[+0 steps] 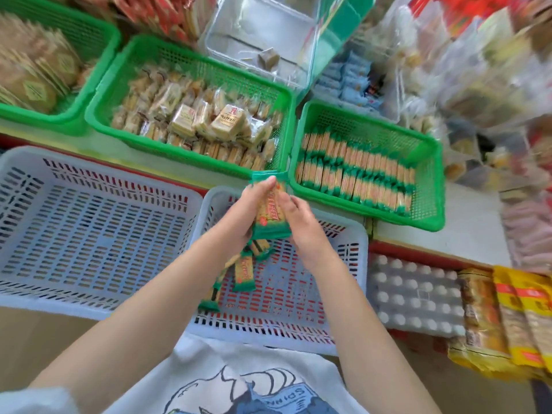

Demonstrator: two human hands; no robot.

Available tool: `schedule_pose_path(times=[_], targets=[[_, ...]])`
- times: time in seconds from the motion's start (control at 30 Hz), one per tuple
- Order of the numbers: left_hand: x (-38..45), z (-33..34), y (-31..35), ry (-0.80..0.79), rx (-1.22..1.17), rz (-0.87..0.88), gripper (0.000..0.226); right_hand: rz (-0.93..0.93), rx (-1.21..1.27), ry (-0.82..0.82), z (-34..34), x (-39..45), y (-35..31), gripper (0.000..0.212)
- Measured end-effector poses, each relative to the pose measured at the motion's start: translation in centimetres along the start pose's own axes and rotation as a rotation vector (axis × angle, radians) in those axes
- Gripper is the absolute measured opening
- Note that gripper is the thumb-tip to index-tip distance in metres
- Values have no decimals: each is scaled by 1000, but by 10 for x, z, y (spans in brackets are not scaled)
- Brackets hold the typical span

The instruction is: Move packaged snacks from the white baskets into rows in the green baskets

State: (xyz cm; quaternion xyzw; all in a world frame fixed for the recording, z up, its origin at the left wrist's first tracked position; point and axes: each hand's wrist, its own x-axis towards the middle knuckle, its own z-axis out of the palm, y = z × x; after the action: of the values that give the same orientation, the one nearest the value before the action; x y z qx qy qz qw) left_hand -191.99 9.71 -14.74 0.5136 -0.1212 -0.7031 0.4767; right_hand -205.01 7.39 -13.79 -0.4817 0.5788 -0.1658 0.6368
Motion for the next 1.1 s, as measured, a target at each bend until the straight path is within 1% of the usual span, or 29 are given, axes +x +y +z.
schedule_pose_path(times=[0.03,0.07,0.1,0.13,0.2,0.27,0.3,0.33,0.37,0.43,0.47,0.53,0.6,0.67,0.7,0.8,0.87,0.97,1.03,1.1], targets=[[7,11,5,4,4,2,57,-5,92,-21,-8,2,0,84],[14,22,9,10,37,8,66,-22,153,-23,-16,4,-1,74],[22,32,12,22,109,24,69,-43,182,-9,-24,5,-3,65],[28,44,14,40,198,55,66,-52,198,11,-33,9,-3,59],[44,63,18,31,319,80,58,-50,235,51,-50,14,-4,56],[61,77,25,-28,347,40,58,-48,251,107,-67,25,-6,56],[70,79,30,-32,374,41,61,-38,246,143,-76,32,-8,52],[82,79,35,-5,415,62,61,-27,235,182,-86,42,-8,48],[95,75,40,61,485,108,60,-8,216,223,-96,52,-10,48],[120,61,43,188,778,245,64,37,164,302,-115,75,-16,54],[129,53,41,196,944,281,71,57,126,334,-122,88,-18,58],[146,35,24,132,1249,249,76,83,26,393,-132,116,-24,66],[153,22,5,65,1482,230,69,86,-104,457,-133,141,-29,78],[153,19,-8,75,1536,267,61,72,-285,487,-126,160,-30,82],[153,19,-11,85,1545,280,59,72,-382,458,-122,167,-28,79],[152,19,-15,96,1596,291,60,108,-575,273,-107,176,-17,73],[153,17,-17,108,1593,298,61,103,-591,249,-105,175,-11,68],[154,15,-20,108,1602,303,63,51,-560,278,-106,164,-8,57],[153,16,-20,99,1592,309,63,-16,-532,327,-104,151,-7,44],[147,18,-11,75,1548,323,61,-127,-469,405,-97,128,-4,26]])
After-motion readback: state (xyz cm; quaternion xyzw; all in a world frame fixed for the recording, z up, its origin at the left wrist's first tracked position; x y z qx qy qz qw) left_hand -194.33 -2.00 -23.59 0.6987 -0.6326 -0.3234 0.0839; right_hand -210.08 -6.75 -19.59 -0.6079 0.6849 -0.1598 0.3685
